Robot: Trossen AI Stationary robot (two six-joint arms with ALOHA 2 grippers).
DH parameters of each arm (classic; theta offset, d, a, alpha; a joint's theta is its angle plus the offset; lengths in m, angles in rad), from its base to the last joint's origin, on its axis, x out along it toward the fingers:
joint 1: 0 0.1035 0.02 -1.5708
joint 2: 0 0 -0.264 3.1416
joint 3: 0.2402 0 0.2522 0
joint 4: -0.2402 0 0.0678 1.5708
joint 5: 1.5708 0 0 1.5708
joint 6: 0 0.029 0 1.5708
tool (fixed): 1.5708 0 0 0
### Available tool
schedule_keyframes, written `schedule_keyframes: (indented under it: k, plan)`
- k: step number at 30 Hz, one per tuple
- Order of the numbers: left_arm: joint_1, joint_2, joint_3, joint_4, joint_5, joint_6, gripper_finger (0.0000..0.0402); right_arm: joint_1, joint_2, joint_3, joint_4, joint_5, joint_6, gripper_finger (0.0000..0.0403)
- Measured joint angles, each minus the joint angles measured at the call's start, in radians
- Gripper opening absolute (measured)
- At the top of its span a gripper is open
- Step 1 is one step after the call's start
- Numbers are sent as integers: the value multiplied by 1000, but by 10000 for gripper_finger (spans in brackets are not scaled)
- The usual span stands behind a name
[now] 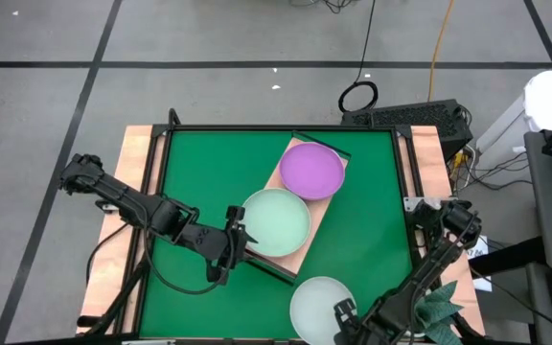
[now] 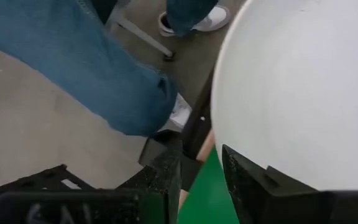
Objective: Place and stack plates onto a shelf
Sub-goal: Stack the white plate on top of the purple plate on the shelf
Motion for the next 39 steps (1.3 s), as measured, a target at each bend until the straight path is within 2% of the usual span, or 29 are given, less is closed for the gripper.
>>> schedule_keyframes:
  k: [13,18,24,28,39]
  plan:
    - [0,0,0,0,0,3,184,6,0,-39,-41,39,-182,98]
    - [0,0,-1,0,0,3,184,6,0,-56,-43,117,-229,96]
    - [0,0,-1,0,0,3,184,5,0,-56,-45,138,-291,53]
    - [0,0,-1,0,0,3,184,5,0,-56,-42,137,-299,9]
    - [0,0,-1,0,0,3,184,8,-48,-49,-96,138,-162,2]
